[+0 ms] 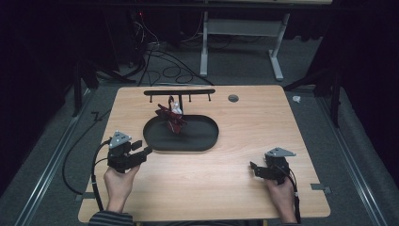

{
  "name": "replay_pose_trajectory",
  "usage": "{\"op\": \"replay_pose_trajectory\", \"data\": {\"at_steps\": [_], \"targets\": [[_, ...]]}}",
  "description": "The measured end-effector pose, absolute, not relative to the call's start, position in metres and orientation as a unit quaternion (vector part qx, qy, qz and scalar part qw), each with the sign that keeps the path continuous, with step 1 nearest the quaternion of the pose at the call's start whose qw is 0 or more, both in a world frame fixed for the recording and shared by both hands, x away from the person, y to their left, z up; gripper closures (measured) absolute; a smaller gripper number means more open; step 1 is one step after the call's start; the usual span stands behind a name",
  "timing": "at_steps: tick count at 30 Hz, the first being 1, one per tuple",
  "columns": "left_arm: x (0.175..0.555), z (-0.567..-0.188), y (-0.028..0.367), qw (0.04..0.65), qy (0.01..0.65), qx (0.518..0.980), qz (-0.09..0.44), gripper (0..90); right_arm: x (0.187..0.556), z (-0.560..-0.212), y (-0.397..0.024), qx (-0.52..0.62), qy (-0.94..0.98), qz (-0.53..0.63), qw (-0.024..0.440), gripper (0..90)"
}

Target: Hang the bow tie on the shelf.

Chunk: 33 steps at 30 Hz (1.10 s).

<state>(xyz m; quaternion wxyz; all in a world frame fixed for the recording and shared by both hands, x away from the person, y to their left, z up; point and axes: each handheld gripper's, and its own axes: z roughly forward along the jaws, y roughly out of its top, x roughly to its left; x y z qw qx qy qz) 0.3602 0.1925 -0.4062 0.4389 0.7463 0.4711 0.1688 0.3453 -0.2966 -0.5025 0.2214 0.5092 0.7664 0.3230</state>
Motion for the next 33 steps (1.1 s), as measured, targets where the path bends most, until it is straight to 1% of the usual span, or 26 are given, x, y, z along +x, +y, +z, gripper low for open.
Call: {"op": "replay_pose_trajectory", "data": {"at_steps": [19,22,26,29,33], "targets": [[0.357,-0.445,0.184,0.418,0.488,0.752,0.147,49.2,0.345,-0.503,-0.297,0.509,0.766,0.323,0.221,27.8],[0.356,-0.455,0.182,0.402,0.488,0.759,0.155,48.8,0.345,-0.503,-0.297,0.509,0.766,0.323,0.221,27.8],[0.357,-0.464,0.181,0.4,0.494,0.756,0.155,48.7,0.345,-0.502,-0.297,0.51,0.766,0.322,0.221,27.8],[0.358,-0.476,0.179,0.388,0.499,0.758,0.161,48.5,0.345,-0.502,-0.297,0.509,0.767,0.322,0.221,27.8],[0.36,-0.491,0.172,0.363,0.5,0.765,0.18,47.1,0.345,-0.502,-0.296,0.51,0.766,0.322,0.221,27.8]]}}
